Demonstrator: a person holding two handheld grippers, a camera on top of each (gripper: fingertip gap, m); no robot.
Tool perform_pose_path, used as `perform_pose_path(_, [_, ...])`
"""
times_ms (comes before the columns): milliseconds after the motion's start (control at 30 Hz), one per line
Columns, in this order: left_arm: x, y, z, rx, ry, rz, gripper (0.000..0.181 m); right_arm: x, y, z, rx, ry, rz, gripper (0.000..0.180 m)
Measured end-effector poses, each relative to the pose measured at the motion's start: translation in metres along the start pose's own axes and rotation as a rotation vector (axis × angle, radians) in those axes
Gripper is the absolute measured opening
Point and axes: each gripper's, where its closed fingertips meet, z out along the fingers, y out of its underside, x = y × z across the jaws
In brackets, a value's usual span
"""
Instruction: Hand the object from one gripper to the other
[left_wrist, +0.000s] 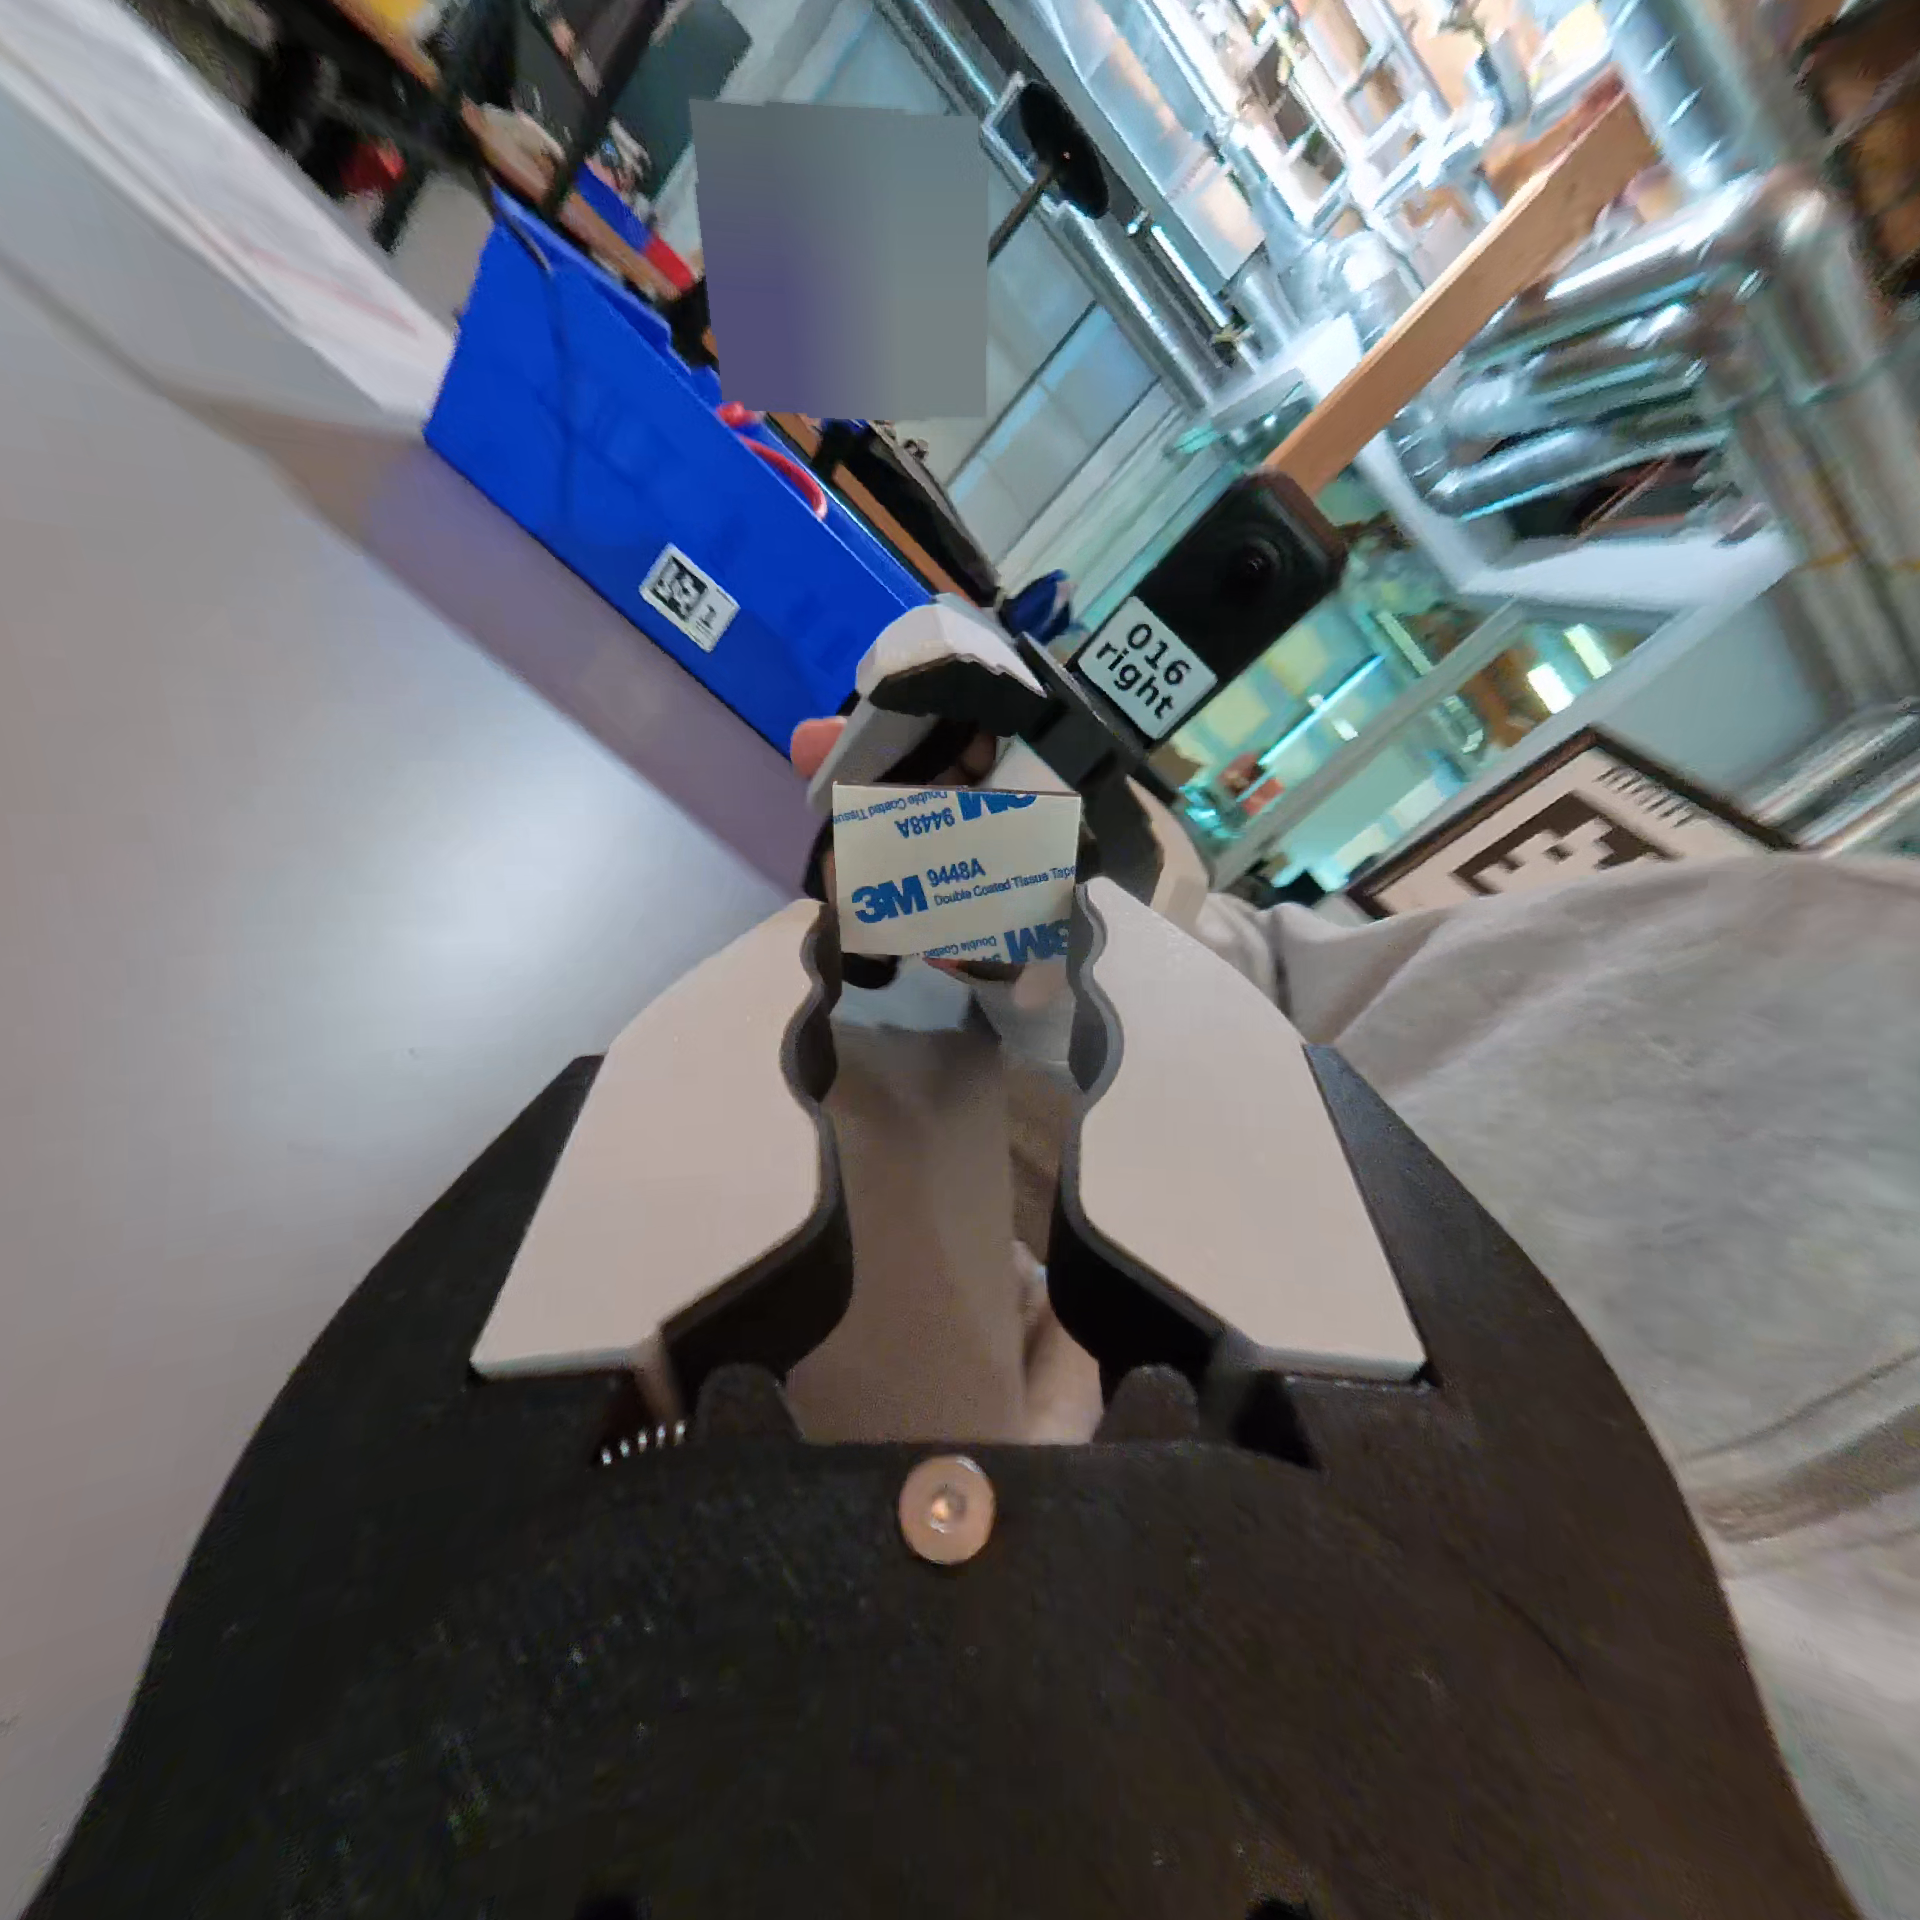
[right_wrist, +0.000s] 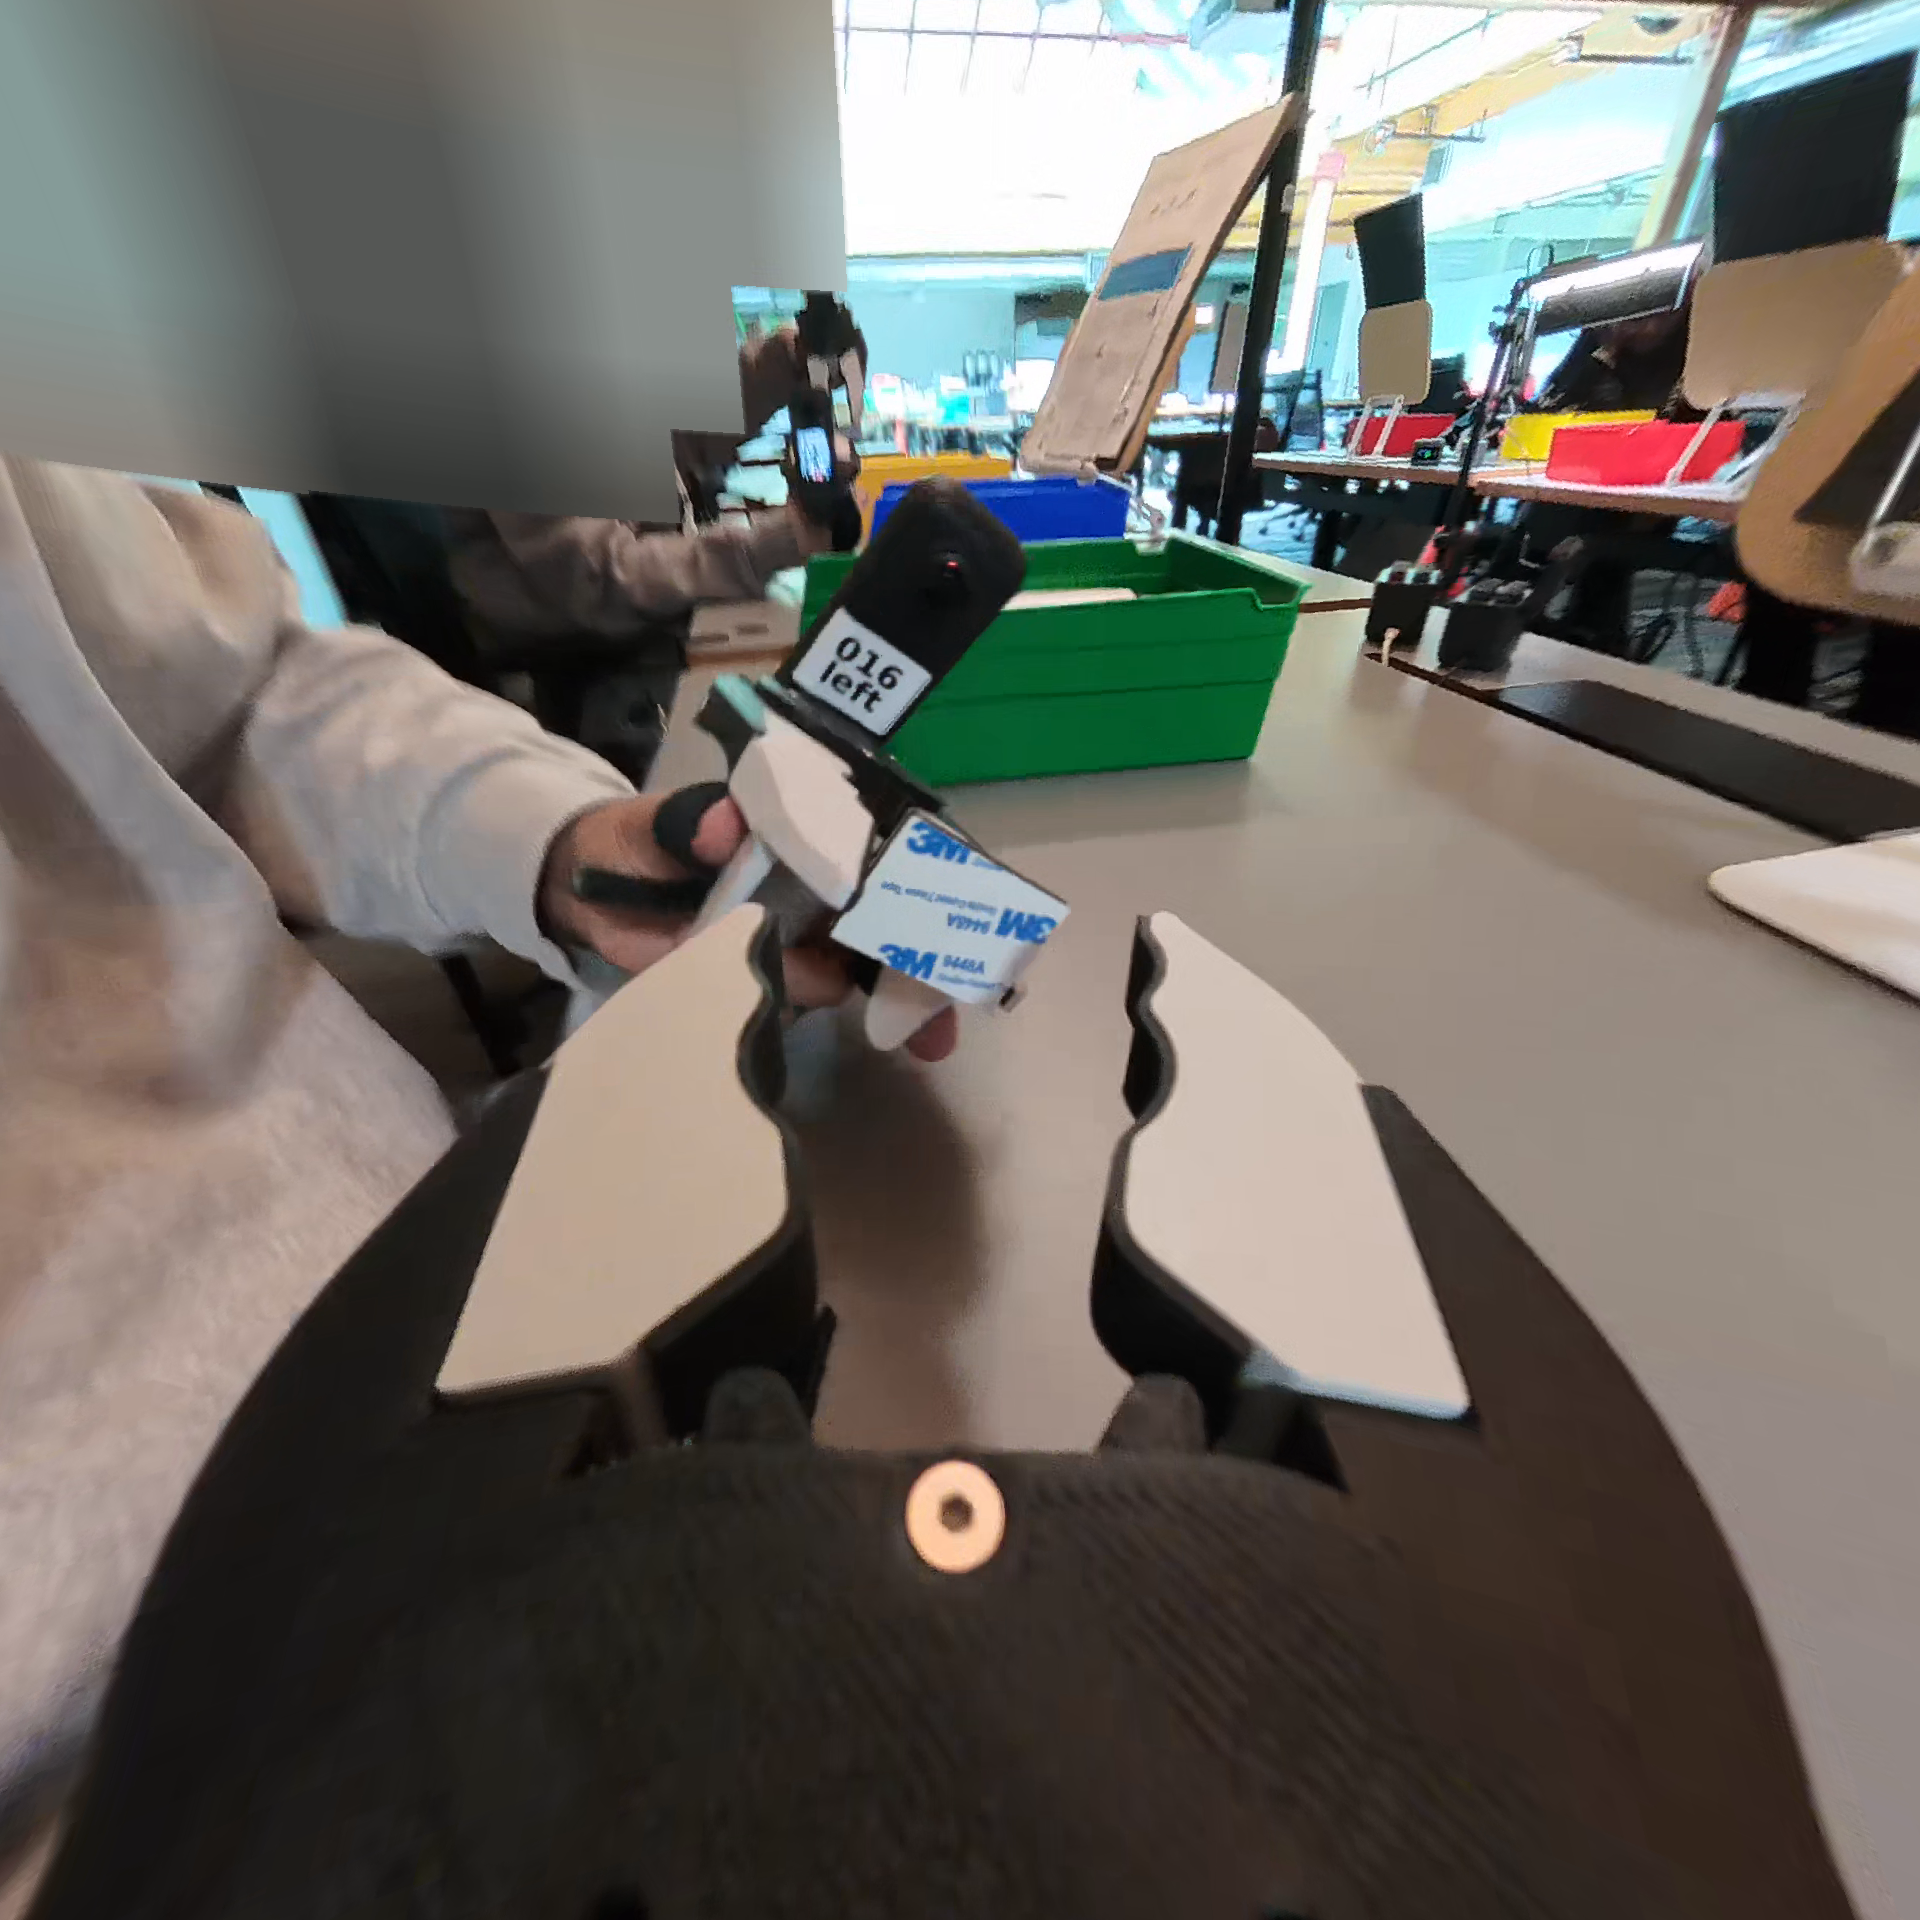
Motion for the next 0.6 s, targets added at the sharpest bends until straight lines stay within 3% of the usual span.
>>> perform_pose_path(200, [0.011, -0.002, 0.002, -0.017, -0.051, 0.296, 0.042, 0.0, -0.006, -0.002, 0.085, -0.076, 0.229, 0.064])
perform_pose_path(600, [0.017, 0.011, 0.008, -0.067, -0.045, 0.424, 0.042, -0.019, -0.007, 0.006, 0.085, -0.171, 0.29, 0.058])
